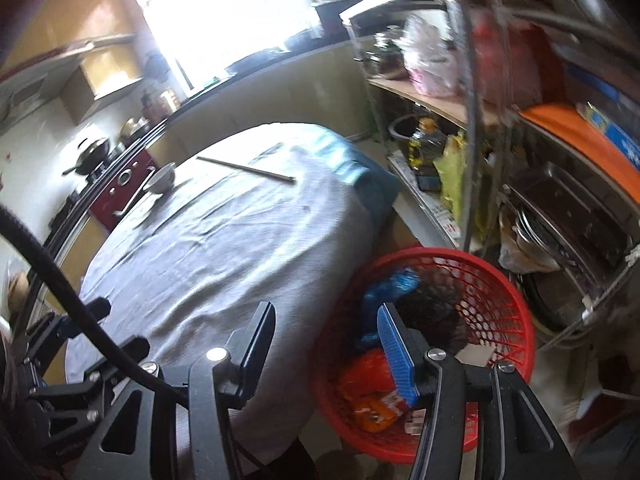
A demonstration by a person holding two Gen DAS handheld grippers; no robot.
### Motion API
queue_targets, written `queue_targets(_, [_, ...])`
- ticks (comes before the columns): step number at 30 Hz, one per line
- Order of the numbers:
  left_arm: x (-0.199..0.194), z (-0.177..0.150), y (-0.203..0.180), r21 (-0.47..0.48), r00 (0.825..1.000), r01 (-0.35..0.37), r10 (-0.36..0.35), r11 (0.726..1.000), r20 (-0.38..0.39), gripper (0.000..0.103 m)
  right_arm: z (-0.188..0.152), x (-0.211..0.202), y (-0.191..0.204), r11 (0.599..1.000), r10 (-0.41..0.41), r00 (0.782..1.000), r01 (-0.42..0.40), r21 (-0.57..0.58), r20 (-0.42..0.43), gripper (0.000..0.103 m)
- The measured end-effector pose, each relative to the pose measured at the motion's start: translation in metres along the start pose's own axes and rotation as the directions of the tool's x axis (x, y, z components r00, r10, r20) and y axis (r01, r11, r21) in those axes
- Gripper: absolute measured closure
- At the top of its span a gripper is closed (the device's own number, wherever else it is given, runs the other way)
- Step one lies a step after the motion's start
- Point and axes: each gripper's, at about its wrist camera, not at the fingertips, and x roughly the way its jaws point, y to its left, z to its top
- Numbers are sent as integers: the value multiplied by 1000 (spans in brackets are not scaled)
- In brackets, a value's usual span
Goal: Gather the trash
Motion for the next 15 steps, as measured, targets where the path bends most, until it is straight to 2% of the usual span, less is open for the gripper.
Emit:
queue_targets(7, [-15, -10, 47, -115, 997, -77, 80, 990, 19, 29, -1, -3, 63, 990, 50, 999, -49, -130, 0, 46])
queue_targets(15, [-31, -26, 105, -238, 979, -193, 201, 952, 11, 29, -1, -3, 135, 958, 123, 992, -119, -260, -1, 46])
